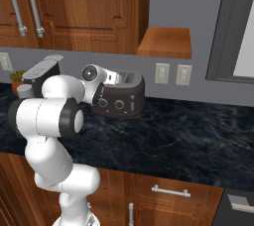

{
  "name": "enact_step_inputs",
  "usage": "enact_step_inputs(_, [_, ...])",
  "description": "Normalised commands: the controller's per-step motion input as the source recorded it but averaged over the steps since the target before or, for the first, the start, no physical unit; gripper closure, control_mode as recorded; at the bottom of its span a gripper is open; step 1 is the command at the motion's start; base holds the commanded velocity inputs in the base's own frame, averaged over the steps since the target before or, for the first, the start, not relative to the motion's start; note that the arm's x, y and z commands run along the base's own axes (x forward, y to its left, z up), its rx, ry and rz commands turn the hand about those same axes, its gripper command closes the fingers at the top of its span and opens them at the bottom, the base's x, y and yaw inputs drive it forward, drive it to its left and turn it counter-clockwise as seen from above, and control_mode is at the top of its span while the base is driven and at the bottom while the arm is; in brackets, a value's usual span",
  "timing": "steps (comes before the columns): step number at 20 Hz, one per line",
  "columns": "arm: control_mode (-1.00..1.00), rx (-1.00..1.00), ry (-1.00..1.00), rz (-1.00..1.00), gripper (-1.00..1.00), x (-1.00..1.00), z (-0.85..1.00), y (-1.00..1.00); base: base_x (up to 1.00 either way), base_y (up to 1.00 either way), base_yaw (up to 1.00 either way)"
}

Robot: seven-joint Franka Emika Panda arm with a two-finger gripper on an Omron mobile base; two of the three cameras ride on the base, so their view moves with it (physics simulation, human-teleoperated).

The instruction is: Start the toaster. Once the lever pops up, take the bread to the plate on the dining counter.

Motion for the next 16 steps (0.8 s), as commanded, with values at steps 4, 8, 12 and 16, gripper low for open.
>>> enact_step_inputs(4, [-1.00,0.00,0.00,0.00,-1.00,0.00,0.00,0.00,0.00,0.00,0.00])
enact_step_inputs(8, [-1.00,0.00,0.00,0.00,-1.00,0.00,0.00,0.00,0.00,0.00,0.00])
enact_step_inputs(12, [-1.00,0.00,0.00,0.00,-1.00,0.00,0.00,0.00,0.00,0.00,0.00])
enact_step_inputs(16, [-1.00,0.00,0.00,0.00,-1.00,0.00,0.00,0.00,0.00,0.00,0.00])
